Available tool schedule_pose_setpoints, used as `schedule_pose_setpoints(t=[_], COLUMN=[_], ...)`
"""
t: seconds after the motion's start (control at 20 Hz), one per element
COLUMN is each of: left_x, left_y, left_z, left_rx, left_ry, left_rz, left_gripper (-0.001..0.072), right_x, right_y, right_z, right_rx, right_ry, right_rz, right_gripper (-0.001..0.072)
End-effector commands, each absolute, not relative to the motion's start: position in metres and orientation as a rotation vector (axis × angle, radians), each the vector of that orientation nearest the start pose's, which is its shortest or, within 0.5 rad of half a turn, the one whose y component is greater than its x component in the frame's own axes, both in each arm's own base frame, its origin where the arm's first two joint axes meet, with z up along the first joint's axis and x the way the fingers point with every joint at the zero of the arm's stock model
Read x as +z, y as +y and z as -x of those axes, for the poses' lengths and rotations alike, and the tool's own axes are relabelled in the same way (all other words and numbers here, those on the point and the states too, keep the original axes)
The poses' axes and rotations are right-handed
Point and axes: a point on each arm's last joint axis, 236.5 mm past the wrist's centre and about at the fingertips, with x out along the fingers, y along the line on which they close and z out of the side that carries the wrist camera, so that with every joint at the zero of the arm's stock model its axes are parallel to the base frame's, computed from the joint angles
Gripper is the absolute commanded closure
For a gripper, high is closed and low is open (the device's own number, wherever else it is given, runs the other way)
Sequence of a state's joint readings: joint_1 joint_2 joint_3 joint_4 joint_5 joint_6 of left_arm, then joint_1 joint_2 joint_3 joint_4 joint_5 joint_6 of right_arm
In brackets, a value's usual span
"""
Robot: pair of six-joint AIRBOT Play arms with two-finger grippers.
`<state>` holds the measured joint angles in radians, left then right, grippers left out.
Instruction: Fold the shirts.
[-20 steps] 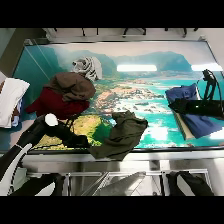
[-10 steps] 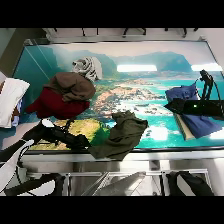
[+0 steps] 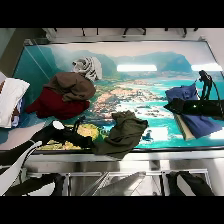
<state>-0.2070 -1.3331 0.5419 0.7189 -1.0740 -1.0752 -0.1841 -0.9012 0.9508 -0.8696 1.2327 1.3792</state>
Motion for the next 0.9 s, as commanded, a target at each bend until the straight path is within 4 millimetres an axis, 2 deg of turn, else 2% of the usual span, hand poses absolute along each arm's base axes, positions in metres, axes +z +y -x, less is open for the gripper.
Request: schedule_pose_setpoints(t=[0.0, 0.1, 0.15, 0.2, 0.25, 0.4, 0.5, 0.6, 0.7, 0.85], left_x=[-0.074, -0.047, -0.035, -0.026, -0.023, -0.019, -0.010, -0.007, -0.007, -0.007], left_y=[-0.196, -0.185, -0.179, -0.173, -0.161, -0.130, -0.123, -0.122, -0.124, -0.124], left_z=[-0.209, -0.218, -0.221, -0.223, -0.225, -0.230, -0.235, -0.234, -0.231, -0.229], left_rx=[-0.675, -0.653, -0.643, -0.622, -0.565, -0.424, -0.407, -0.407, -0.414, -0.419], left_ry=[1.545, 1.474, 1.440, 1.414, 1.398, 1.358, 1.317, 1.305, 1.319, 1.327], left_rz=[0.529, 0.577, 0.595, 0.606, 0.605, 0.595, 0.612, 0.608, 0.608, 0.609], left_gripper=[0.0691, 0.0691, 0.0691, 0.0691, 0.0691, 0.0691, 0.0691, 0.0691, 0.0691, 0.0691], right_x=[0.097, 0.078, 0.065, 0.049, 0.034, -0.005, -0.019, -0.025, -0.037, -0.060], right_y=[0.087, 0.088, 0.089, 0.090, 0.092, 0.096, 0.097, 0.115, 0.142, 0.178], right_z=[-0.321, -0.317, -0.313, -0.308, -0.301, -0.283, -0.285, -0.287, -0.285, -0.291], right_rx=[0.393, 0.401, 0.397, 0.393, 0.391, 0.405, 0.413, 0.501, 0.570, 0.595], right_ry=[1.054, 1.101, 1.138, 1.184, 1.233, 1.350, 1.366, 1.381, 1.419, 1.421], right_rz=[-0.513, -0.513, -0.531, -0.552, -0.573, -0.593, -0.597, -0.627, -0.625, -0.532], right_gripper=[0.0678, 0.0663, 0.0493, 0.0149, 0.0021, 0.0024, 0.0086, 0.0087, 0.0089, 0.0088])
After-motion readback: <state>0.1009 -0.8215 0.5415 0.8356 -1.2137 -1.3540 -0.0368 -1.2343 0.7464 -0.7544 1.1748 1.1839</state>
